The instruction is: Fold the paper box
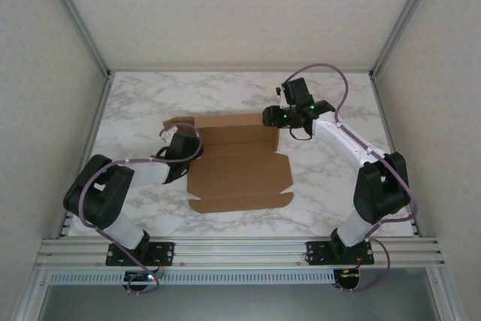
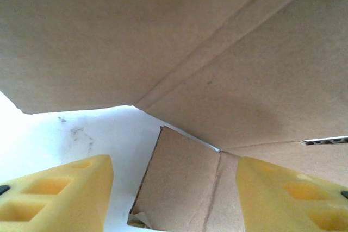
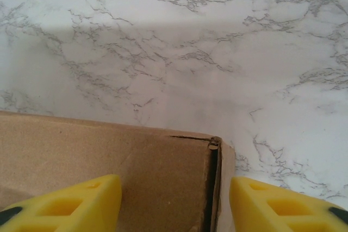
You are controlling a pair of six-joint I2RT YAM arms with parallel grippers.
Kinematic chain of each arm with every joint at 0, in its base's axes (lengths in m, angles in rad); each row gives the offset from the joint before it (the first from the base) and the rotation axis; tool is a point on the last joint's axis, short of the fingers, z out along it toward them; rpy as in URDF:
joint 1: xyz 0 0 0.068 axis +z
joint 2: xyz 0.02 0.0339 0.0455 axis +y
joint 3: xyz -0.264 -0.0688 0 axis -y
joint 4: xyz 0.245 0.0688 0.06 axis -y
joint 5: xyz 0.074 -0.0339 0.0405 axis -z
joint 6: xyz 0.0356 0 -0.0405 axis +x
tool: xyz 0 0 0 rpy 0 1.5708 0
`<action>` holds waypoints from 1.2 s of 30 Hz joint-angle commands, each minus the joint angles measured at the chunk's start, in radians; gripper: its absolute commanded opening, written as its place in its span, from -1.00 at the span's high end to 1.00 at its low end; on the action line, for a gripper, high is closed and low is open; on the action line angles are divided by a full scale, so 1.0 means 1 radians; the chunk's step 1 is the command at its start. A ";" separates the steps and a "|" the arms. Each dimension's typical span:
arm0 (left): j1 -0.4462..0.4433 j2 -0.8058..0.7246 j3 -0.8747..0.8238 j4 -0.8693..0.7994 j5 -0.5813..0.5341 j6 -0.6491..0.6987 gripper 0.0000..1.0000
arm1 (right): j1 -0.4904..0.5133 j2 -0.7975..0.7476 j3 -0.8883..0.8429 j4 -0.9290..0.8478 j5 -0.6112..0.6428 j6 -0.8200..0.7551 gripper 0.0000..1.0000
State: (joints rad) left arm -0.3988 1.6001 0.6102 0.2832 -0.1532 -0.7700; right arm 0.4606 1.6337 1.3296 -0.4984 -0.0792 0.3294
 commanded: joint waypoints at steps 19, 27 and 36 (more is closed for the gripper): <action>0.018 -0.018 -0.102 0.341 0.216 0.037 -0.12 | -0.004 0.019 0.002 -0.012 -0.048 0.014 -0.06; -0.024 0.037 -0.062 0.344 0.257 0.051 -0.10 | -0.004 0.027 -0.005 -0.005 -0.057 0.018 -0.05; -0.038 0.146 -0.019 0.327 0.293 0.033 -0.08 | -0.004 0.036 -0.006 -0.009 -0.056 0.019 -0.05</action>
State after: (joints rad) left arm -0.4267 1.7061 0.5663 0.6235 0.1059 -0.7357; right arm 0.4595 1.6440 1.3296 -0.4892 -0.1169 0.3367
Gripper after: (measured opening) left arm 0.539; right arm 0.526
